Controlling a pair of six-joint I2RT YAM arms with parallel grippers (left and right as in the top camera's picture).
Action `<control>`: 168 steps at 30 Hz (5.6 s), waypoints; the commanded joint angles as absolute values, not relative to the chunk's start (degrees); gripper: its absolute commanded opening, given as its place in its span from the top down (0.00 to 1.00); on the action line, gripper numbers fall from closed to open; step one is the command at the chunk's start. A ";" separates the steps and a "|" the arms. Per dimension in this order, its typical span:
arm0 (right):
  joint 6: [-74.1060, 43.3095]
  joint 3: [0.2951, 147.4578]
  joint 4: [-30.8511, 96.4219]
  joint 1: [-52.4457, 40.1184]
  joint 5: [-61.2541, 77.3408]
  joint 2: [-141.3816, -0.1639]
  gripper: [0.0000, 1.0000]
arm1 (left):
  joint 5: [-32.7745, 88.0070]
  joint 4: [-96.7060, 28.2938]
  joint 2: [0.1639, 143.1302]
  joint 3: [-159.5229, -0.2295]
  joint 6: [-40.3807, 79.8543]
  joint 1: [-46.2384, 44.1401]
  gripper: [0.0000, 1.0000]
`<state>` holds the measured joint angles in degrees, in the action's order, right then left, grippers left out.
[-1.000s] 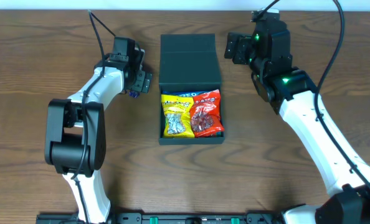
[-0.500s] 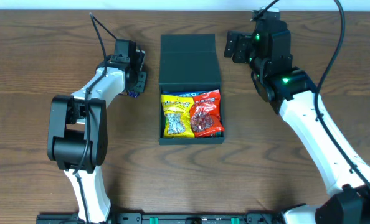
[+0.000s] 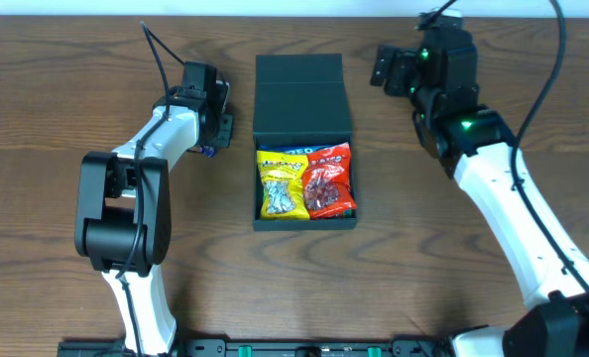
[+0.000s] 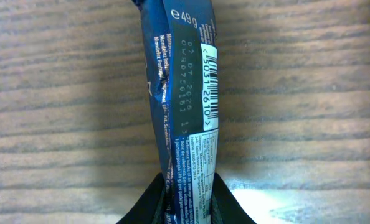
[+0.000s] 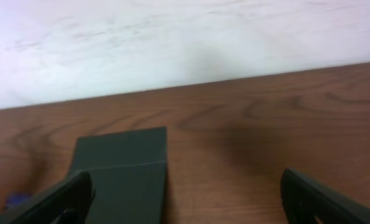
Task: Pack container
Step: 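Grasp the dark chocolate bar with the left gripper, then lower the chocolate bar into the box and release it, then move left gripper to the blue Eclipse tin and grasp it, then place the Eclipse tin into the box and release it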
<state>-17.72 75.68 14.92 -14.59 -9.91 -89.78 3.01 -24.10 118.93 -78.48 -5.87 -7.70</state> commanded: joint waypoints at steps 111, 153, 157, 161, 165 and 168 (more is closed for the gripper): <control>-19.22 75.88 9.67 -4.89 -7.70 -89.69 0.01 | 8.45 -29.21 117.23 -77.67 -24.23 13.10 0.30; -19.22 75.88 9.67 -0.03 -11.79 -89.69 0.01 | 10.61 -38.76 102.98 -82.46 5.93 -10.57 0.81; -19.22 75.88 9.69 0.32 -11.79 -89.69 0.01 | 10.61 -42.92 102.96 -82.46 6.66 -16.67 0.84; -19.22 75.88 9.72 0.36 -11.79 -89.69 0.01 | 10.61 -47.68 102.94 -82.46 8.47 -22.83 0.84; -19.22 75.88 9.72 0.36 -11.77 -89.69 0.01 | 12.80 -48.97 102.94 -82.46 10.55 -27.27 0.84; -19.22 75.88 9.87 0.36 -11.77 -89.69 0.01 | 15.11 -49.43 102.94 -82.46 11.84 -30.68 0.83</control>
